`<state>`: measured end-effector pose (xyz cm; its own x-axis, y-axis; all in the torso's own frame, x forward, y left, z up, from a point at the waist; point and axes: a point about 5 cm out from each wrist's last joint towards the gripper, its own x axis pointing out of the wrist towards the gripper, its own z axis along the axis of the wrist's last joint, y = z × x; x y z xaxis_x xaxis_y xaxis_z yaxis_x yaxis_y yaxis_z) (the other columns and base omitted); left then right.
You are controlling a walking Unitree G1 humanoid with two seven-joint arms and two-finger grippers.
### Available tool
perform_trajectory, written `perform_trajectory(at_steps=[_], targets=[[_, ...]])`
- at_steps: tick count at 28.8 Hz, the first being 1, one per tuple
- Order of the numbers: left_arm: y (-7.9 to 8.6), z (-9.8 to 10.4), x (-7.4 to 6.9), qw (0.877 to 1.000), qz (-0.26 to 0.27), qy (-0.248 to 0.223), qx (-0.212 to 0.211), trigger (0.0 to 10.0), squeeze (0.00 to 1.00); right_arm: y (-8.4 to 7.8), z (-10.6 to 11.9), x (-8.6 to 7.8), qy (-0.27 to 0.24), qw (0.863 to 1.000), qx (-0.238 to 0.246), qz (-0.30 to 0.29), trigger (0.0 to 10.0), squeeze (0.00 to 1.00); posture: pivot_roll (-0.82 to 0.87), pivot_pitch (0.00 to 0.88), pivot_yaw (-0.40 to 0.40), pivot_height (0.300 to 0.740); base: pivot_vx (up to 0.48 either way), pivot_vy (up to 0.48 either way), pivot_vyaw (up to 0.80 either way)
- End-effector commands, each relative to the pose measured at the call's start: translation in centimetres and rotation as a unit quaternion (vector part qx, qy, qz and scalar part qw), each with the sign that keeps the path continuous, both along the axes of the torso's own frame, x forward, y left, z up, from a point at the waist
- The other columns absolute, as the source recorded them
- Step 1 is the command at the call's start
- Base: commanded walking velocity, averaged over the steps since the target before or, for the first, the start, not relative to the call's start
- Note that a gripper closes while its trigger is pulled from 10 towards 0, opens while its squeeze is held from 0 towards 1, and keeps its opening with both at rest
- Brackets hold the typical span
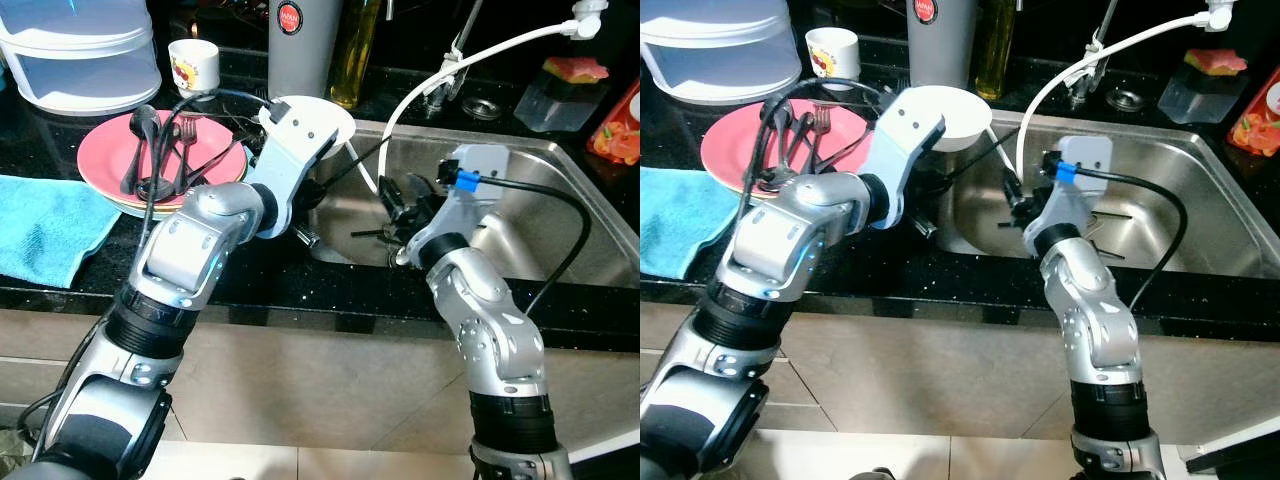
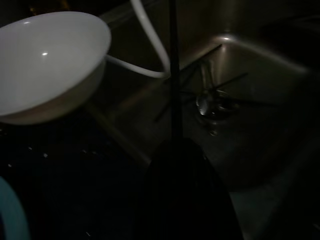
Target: Kitchen organization
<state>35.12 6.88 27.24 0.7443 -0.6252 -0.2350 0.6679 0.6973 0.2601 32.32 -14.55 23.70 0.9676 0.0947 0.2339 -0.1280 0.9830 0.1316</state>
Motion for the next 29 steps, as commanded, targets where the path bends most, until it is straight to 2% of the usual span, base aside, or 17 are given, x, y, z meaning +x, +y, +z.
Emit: perform_trajectory(at_steps=[1,2,3,4,8,11,12,13,14,17,20,21,22,23,24,26,29], targets=[[-0.4,0.2,0.4,1.000,-0.009,-0.002,-0.016,10.0,0.08,-1.1,0.1,0.1,-0.003,0.999,0.003,-0.040,10.0,0.00,0.23,0.098,-0.081,0.740,0.000,0.000,0.00],[-0.5,0.2,0.5,1.000,-0.016,-0.001,-0.019,10.0,0.15,-1.3,0.2,0.1,-0.007,0.999,0.006,-0.048,10.0,0.00,0.23,0.101,-0.082,0.740,0.000,0.000,0.00],[-0.5,0.1,0.5,1.000,-0.018,-0.003,-0.019,10.0,0.75,-1.5,0.3,0.0,-0.011,0.998,0.010,-0.053,10.0,0.00,0.23,0.103,-0.083,0.740,0.000,0.000,0.00],[-0.5,0.0,0.5,1.000,-0.020,-0.004,-0.017,10.0,1.00,-1.5,0.4,0.0,-0.015,0.998,0.013,-0.057,10.0,0.00,0.23,0.103,-0.082,0.740,0.000,0.000,0.00],[-0.7,0.2,0.5,0.999,-0.037,-0.024,-0.027,10.0,1.00,-1.3,0.8,0.0,-0.030,0.998,0.021,-0.056,10.0,0.00,0.23,0.104,-0.082,0.740,0.000,0.000,0.00],[-1.0,1.9,0.6,0.993,-0.046,-0.067,-0.081,10.0,1.00,-0.8,1.3,-0.2,-0.047,0.997,0.032,-0.049,10.0,0.00,0.23,0.100,-0.078,0.740,0.000,0.000,0.00],[-1.0,2.5,0.7,0.991,-0.042,-0.081,-0.099,10.0,0.89,-0.6,1.4,-0.2,-0.052,0.997,0.035,-0.046,10.0,0.00,0.23,0.095,-0.075,0.740,0.000,0.000,0.00],[-0.9,2.9,0.7,0.989,-0.039,-0.089,-0.110,10.0,0.89,-0.5,1.4,-0.3,-0.055,0.997,0.037,-0.045,10.0,0.00,0.23,0.095,-0.075,0.740,0.000,0.000,0.00],[-0.9,3.2,0.8,0.987,-0.033,-0.100,-0.118,10.0,0.00,-0.4,1.5,-0.3,-0.057,0.997,0.039,-0.043,10.0,0.00,0.23,0.092,-0.075,0.740,0.000,0.000,0.00],[-0.6,3.4,1.0,0.987,-0.016,-0.111,-0.115,10.0,0.00,-0.2,1.4,-0.4,-0.058,0.997,0.041,-0.039,10.0,0.00,0.22,0.084,-0.074,0.740,0.000,0.000,0.00],[0.1,2.5,1.8,0.991,0.035,-0.114,-0.059,10.0,0.00,0.0,1.4,-0.4,-0.060,0.997,0.041,-0.033,10.0,0.00,0.21,0.077,-0.073,0.740,0.000,0.000,0.00],[0.6,1.9,2.4,0.990,0.072,-0.115,-0.030,10.0,0.00,0.0,1.4,-0.4,-0.060,0.997,0.041,-0.031,10.0,0.00,0.21,0.075,-0.073,0.740,0.000,0.000,0.00],[0.6,1.9,2.4,0.990,0.072,-0.115,-0.030,10.0,0.00,0.0,1.4,-0.4,-0.060,0.997,0.041,-0.031,10.0,0.00,0.21,0.075,-0.073,0.740,0.000,0.000,0.00],[1.6,1.3,3.2,0.985,0.128,-0.117,0.003,10.0,0.00,0.1,1.4,-0.4,-0.060,0.997,0.042,-0.029,10.0,0.00,0.21,0.073,-0.073,0.740,0.000,0.000,0.00],[1.6,1.3,3.2,0.985,0.128,-0.117,0.003,10.0,0.00,0.1,1.4,-0.4,-0.060,0.997,0.042,-0.029,10.0,0.00,0.21,0.073,-0.073,0.740,0.000,0.000,0.00],[3.5,1.3,4.3,0.972,0.210,-0.106,-0.002,10.0,0.00,0.2,1.3,-0.4,-0.059,0.997,0.043,-0.026,10.0,0.00,0.21,0.069,-0.076,0.740,0.000,0.000,0.00],[4.4,1.5,4.6,0.963,0.246,-0.106,-0.003,10.0,0.00,0.3,1.2,-0.4,-0.058,0.997,0.043,-0.025,10.0,0.00,0.21,0.068,-0.076,0.740,0.000,0.000,0.00]])
